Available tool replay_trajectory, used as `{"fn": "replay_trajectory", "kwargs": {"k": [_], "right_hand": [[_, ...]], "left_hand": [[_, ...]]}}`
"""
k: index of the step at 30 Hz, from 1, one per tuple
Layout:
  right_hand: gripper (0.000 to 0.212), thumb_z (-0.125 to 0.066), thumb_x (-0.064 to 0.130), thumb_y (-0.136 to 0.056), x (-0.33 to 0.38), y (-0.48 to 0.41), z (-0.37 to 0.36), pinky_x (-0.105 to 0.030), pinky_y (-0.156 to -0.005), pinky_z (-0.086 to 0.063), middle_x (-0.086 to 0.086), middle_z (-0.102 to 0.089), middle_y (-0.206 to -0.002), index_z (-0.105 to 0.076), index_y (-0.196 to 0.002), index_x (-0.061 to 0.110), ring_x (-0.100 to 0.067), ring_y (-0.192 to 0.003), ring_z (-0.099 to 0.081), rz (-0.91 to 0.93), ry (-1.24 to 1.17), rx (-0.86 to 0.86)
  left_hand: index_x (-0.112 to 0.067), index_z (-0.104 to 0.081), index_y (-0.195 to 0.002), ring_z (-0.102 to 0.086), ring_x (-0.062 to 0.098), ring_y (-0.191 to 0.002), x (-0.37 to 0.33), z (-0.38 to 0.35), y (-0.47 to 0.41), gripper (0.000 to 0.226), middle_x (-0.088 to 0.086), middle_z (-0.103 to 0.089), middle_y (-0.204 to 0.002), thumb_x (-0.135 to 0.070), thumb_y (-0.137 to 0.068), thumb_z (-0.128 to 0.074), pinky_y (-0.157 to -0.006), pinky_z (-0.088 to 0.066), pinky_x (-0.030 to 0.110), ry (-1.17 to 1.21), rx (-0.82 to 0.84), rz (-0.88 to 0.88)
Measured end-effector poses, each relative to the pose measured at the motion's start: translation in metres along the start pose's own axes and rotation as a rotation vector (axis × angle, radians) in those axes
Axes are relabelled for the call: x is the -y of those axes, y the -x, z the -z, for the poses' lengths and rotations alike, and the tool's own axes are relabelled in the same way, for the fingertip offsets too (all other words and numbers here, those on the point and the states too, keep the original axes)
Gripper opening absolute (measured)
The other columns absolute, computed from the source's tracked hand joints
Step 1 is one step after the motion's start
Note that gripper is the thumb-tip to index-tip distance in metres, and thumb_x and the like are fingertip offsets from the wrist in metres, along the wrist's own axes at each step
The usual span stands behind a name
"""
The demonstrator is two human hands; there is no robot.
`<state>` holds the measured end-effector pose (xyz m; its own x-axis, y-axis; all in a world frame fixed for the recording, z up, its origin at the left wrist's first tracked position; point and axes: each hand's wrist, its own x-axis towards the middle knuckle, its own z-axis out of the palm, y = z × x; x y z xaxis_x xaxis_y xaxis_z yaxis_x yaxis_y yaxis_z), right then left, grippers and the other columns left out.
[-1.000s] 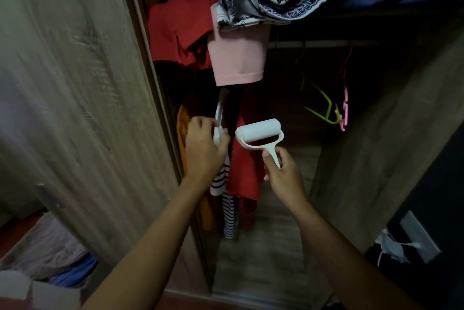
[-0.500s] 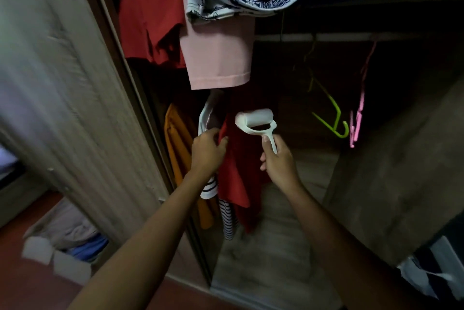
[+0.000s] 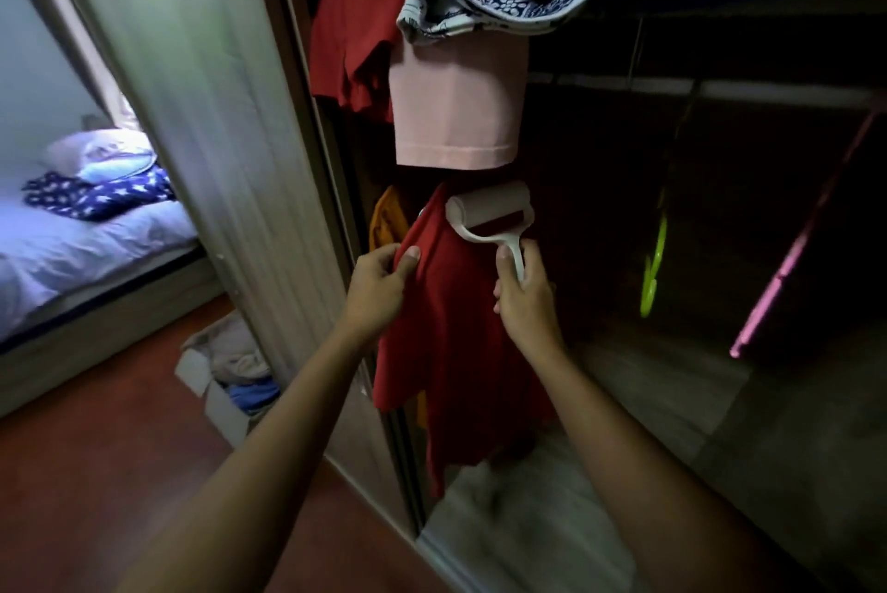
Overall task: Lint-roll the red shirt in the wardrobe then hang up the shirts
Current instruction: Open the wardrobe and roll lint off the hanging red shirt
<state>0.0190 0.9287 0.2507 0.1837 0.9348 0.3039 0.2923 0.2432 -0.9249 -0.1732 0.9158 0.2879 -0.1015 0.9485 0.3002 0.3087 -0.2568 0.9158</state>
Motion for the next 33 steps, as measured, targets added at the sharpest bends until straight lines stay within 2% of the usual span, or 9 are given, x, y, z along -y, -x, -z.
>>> {"fn": "replay_trajectory", "kwargs": {"k": [3, 6, 8, 12, 14, 19, 23, 28, 33], "right_hand": [[0.068, -0.032, 0.085, -0.085, -0.005, 0.004, -0.007, -0.062, -0.087, -0.055, 0.003, -0.054, -0.099, -0.04, -0.137, 0.042, -0.032, -0.094, -0.058, 0.0, -0.022, 0.032], [0.058, -0.034, 0.079, -0.089, -0.007, 0.014, -0.009, -0.061, -0.085, -0.056, 0.005, -0.055, -0.098, -0.041, -0.135, 0.044, -0.035, -0.098, -0.062, 0.012, -0.028, 0.074], [0.041, -0.037, 0.067, -0.096, -0.012, 0.026, -0.011, -0.052, -0.077, -0.059, 0.009, -0.059, -0.088, -0.048, -0.126, 0.041, -0.03, -0.086, -0.065, 0.024, -0.025, 0.104], [0.021, -0.041, 0.044, -0.104, -0.04, 0.057, -0.018, -0.022, -0.058, -0.04, 0.009, -0.056, -0.07, -0.054, -0.108, 0.028, -0.006, -0.062, -0.056, -0.003, 0.024, 0.177], [0.014, -0.044, 0.04, -0.104, -0.058, 0.074, -0.022, -0.013, -0.051, -0.035, 0.006, -0.056, -0.067, -0.053, -0.097, 0.033, -0.001, -0.053, -0.052, -0.042, 0.067, 0.237], [0.003, -0.059, 0.026, -0.098, -0.081, 0.087, -0.023, -0.013, -0.046, -0.041, 0.001, -0.061, -0.082, -0.056, -0.098, 0.027, -0.004, -0.057, -0.054, -0.138, 0.156, 0.349], [0.008, -0.059, 0.02, -0.098, -0.06, 0.068, -0.012, -0.012, -0.048, -0.037, 0.003, -0.054, -0.072, -0.054, -0.093, 0.018, -0.003, -0.055, -0.049, -0.047, 0.096, 0.227], [0.013, -0.054, 0.03, -0.102, -0.01, 0.031, 0.006, -0.016, -0.052, -0.04, 0.004, -0.052, -0.07, -0.057, -0.1, 0.018, -0.002, -0.055, -0.05, 0.073, -0.139, 0.149], [0.025, -0.045, 0.045, -0.103, -0.003, 0.025, 0.007, -0.02, -0.046, -0.043, 0.001, -0.052, -0.071, -0.054, -0.118, 0.027, -0.006, -0.051, -0.049, 0.032, -0.17, 0.235]], "left_hand": [[-0.022, -0.067, -0.075, -0.055, 0.008, -0.061, -0.013, 0.01, 0.006, 0.029, -0.003, -0.064, -0.068, -0.029, -0.101, -0.059, -0.061, -0.044, 0.029, -0.069, -0.046, -0.058], [-0.01, -0.072, -0.087, -0.066, 0.031, -0.068, -0.026, 0.021, 0.01, 0.033, 0.019, -0.072, -0.08, -0.038, -0.098, -0.058, -0.065, -0.056, 0.047, -0.138, -0.06, -0.115], [-0.006, -0.072, -0.092, -0.068, 0.046, -0.076, -0.032, 0.026, 0.011, 0.039, 0.025, -0.071, -0.084, -0.042, -0.096, -0.057, -0.069, -0.057, 0.058, -0.185, -0.062, -0.141], [-0.007, -0.072, -0.092, -0.067, 0.048, -0.079, -0.038, 0.031, 0.008, 0.054, 0.024, -0.071, -0.083, -0.058, -0.088, -0.054, -0.068, -0.057, 0.059, -0.247, -0.067, -0.164], [-0.006, -0.071, -0.091, -0.066, 0.048, -0.077, -0.039, 0.032, 0.008, 0.06, 0.026, -0.069, -0.083, -0.063, -0.085, -0.051, -0.067, -0.056, 0.059, -0.27, -0.077, -0.166], [-0.006, -0.07, -0.09, -0.066, 0.047, -0.077, -0.039, 0.031, 0.008, 0.058, 0.026, -0.069, -0.083, -0.061, -0.085, -0.051, -0.066, -0.056, 0.06, -0.301, -0.09, -0.151], [-0.007, -0.071, -0.089, -0.068, 0.046, -0.077, -0.037, 0.032, 0.006, 0.057, 0.023, -0.07, -0.08, -0.061, -0.085, -0.053, -0.065, -0.056, 0.057, -0.328, -0.09, -0.146], [-0.011, -0.073, -0.092, -0.072, 0.039, -0.076, -0.038, 0.03, 0.007, 0.053, 0.017, -0.073, -0.081, -0.06, -0.086, -0.054, -0.068, -0.059, 0.056, -0.327, -0.08, -0.13], [-0.011, -0.073, -0.094, -0.073, 0.035, -0.074, -0.042, 0.03, 0.01, 0.038, 0.014, -0.074, -0.082, -0.045, -0.096, -0.058, -0.069, -0.059, 0.057, -0.331, -0.086, -0.125]]}}
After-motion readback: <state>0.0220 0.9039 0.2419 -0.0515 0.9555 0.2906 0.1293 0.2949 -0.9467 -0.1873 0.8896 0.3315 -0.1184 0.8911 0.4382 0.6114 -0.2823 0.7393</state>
